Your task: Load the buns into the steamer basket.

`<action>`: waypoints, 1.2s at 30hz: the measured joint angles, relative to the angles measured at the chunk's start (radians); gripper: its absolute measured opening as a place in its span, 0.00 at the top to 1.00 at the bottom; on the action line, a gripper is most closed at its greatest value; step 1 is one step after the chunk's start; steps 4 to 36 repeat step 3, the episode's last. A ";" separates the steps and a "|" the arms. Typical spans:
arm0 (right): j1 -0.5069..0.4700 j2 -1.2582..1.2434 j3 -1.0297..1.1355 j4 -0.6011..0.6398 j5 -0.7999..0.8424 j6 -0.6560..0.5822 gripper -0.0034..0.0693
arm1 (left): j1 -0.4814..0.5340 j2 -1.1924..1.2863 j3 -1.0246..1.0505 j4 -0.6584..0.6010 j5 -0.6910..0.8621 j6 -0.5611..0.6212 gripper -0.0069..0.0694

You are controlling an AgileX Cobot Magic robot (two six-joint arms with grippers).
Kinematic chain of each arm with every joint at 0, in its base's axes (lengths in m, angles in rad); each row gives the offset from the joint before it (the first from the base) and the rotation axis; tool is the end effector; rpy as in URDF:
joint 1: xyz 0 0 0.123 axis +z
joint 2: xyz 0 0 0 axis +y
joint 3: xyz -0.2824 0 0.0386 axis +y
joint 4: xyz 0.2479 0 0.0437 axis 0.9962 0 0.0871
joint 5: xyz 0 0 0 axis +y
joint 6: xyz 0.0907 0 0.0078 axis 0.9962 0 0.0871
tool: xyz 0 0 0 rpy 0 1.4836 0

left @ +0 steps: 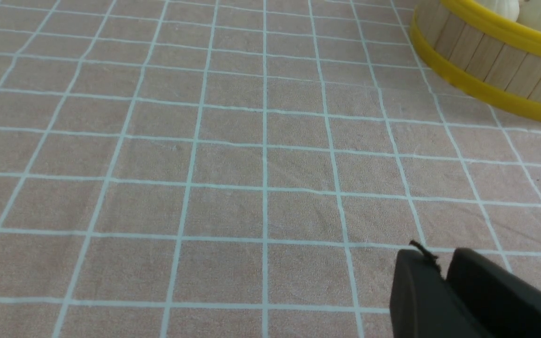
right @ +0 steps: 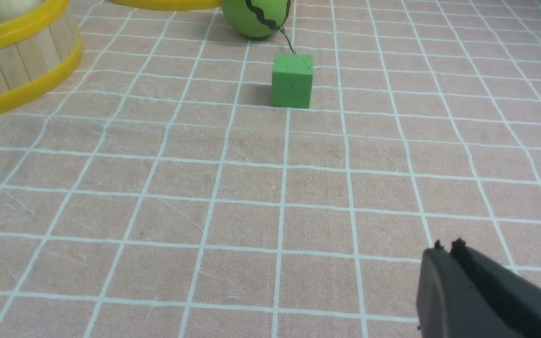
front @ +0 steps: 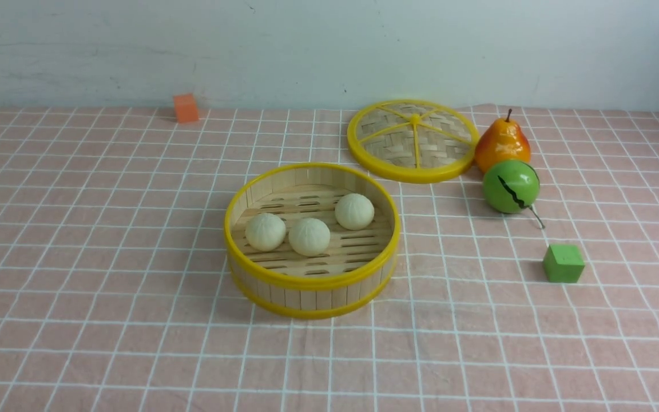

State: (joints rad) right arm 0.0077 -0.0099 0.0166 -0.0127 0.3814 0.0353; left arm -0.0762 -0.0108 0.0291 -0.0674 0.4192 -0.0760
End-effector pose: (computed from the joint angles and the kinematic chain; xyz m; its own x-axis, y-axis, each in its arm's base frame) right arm 0.0523 0.0000 0.1737 -0.2963 0.0212 -0.9548 0.0038 0.9998 0.0211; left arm 0.0510 -0.0064 0.1664 -0.3521 -0.1106 -0.9294 0.0540 0.9889 -0.1382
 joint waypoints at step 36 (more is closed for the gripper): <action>0.000 0.000 0.000 0.000 0.000 0.000 0.94 | 0.000 0.000 0.000 0.000 0.000 0.000 0.79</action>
